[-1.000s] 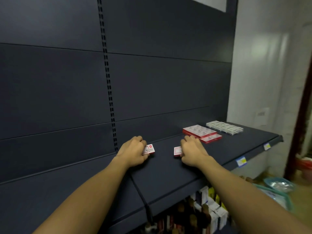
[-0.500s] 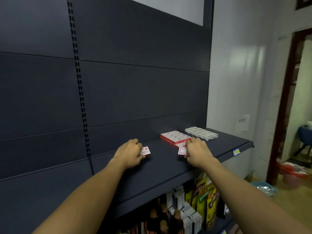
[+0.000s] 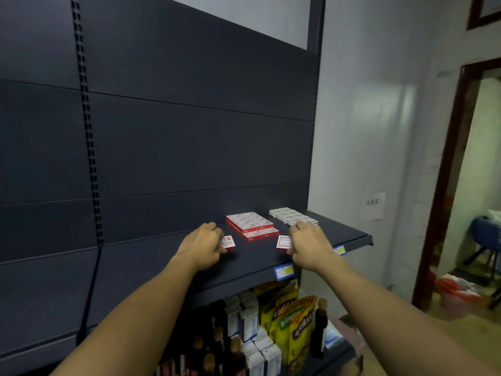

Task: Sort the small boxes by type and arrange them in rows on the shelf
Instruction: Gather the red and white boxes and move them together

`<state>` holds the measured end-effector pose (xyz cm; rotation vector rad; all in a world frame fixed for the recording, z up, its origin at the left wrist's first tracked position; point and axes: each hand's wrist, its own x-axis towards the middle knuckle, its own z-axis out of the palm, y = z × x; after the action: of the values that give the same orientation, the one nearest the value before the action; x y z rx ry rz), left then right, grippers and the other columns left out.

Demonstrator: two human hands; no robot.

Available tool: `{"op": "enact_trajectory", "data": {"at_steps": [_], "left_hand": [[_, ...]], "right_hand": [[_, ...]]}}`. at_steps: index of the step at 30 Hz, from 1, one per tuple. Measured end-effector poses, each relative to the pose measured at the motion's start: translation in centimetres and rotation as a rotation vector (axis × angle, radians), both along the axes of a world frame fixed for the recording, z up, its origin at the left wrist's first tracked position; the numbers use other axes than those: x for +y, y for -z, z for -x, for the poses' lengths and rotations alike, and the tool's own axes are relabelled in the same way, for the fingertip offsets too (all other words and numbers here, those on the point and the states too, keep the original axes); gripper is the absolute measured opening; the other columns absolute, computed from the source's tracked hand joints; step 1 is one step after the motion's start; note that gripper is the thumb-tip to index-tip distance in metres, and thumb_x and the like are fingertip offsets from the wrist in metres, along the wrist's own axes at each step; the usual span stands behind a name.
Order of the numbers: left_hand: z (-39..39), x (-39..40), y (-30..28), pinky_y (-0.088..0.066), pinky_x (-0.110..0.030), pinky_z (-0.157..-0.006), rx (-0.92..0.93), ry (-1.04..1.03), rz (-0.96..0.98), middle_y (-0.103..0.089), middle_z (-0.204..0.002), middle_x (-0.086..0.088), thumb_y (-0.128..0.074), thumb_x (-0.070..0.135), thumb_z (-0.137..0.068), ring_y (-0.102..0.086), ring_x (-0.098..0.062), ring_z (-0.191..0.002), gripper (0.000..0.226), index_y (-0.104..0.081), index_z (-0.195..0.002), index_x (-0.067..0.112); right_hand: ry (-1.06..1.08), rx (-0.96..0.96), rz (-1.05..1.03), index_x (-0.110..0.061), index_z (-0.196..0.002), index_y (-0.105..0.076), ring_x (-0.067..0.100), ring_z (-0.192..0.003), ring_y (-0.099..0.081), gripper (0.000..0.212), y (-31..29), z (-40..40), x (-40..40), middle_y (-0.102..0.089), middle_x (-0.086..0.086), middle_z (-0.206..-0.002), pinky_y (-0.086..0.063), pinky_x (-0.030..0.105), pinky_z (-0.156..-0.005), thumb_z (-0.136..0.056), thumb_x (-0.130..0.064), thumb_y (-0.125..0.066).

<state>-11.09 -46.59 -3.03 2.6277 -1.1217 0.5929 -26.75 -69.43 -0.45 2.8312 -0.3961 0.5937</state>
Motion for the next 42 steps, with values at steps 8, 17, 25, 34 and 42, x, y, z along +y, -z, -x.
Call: {"op": "enact_trajectory", "data": {"at_steps": [8, 17, 25, 34, 42], "left_hand": [[2.1, -4.6, 1.1, -0.047, -0.036, -0.094, -0.006, 0.005, 0.003, -0.052, -0.121, 0.001, -0.063, 0.036, -0.093, -0.05, -0.019, -0.115, 0.039, -0.057, -0.126, 0.016], [0.2, -7.9, 0.9, -0.045, -0.032, -0.097, -0.017, -0.022, 0.021, -0.053, -0.128, 0.001, -0.063, 0.037, -0.093, -0.05, -0.018, -0.117, 0.044, -0.054, -0.131, 0.017], [-3.1, -12.2, 1.3, -0.048, -0.036, -0.096, -0.01, -0.048, -0.003, -0.054, -0.126, 0.002, -0.062, 0.042, -0.091, -0.052, -0.019, -0.116, 0.044, -0.057, -0.127, 0.017], [-8.8, -15.5, 0.7, -0.046, -0.032, -0.095, -0.026, -0.097, -0.001, -0.054, -0.122, 0.003, -0.06, 0.042, -0.091, -0.05, -0.018, -0.114, 0.041, -0.057, -0.125, 0.018], [-13.2, -17.7, -0.2, -0.047, -0.031, -0.093, -0.018, -0.109, 0.013, -0.053, -0.122, 0.005, -0.062, 0.042, -0.09, -0.051, -0.015, -0.114, 0.045, -0.055, -0.128, 0.019]], "right_hand": [[-0.018, 0.023, -0.01, -0.013, -0.131, -0.051, 0.026, -0.123, -0.046, 0.05, 1.0, 1.0, -3.7, -0.051, 0.008, -0.134, -0.038, 0.038, -0.103, -0.089, -0.036, -0.066], [-0.052, 0.013, -0.045, -0.013, -0.132, -0.051, 0.026, -0.125, -0.045, 0.049, 1.8, -1.0, -7.0, -0.05, 0.008, -0.135, -0.037, 0.038, -0.104, -0.09, -0.035, -0.066], [-0.055, 0.015, -0.066, -0.013, -0.133, -0.051, 0.026, -0.122, -0.046, 0.05, 2.4, -4.6, -11.6, -0.05, 0.008, -0.133, -0.036, 0.036, -0.102, -0.09, -0.036, -0.064], [-0.158, 0.023, -0.089, -0.012, -0.128, -0.053, 0.026, -0.122, -0.044, 0.045, 2.6, -11.4, -14.2, -0.049, 0.008, -0.13, -0.035, 0.036, -0.104, -0.09, -0.033, -0.066], [-0.225, 0.005, -0.098, -0.012, -0.132, -0.052, 0.025, -0.124, -0.044, 0.047, 1.8, -17.2, -16.6, -0.05, 0.007, -0.131, -0.036, 0.035, -0.106, -0.091, -0.031, -0.065]]}}
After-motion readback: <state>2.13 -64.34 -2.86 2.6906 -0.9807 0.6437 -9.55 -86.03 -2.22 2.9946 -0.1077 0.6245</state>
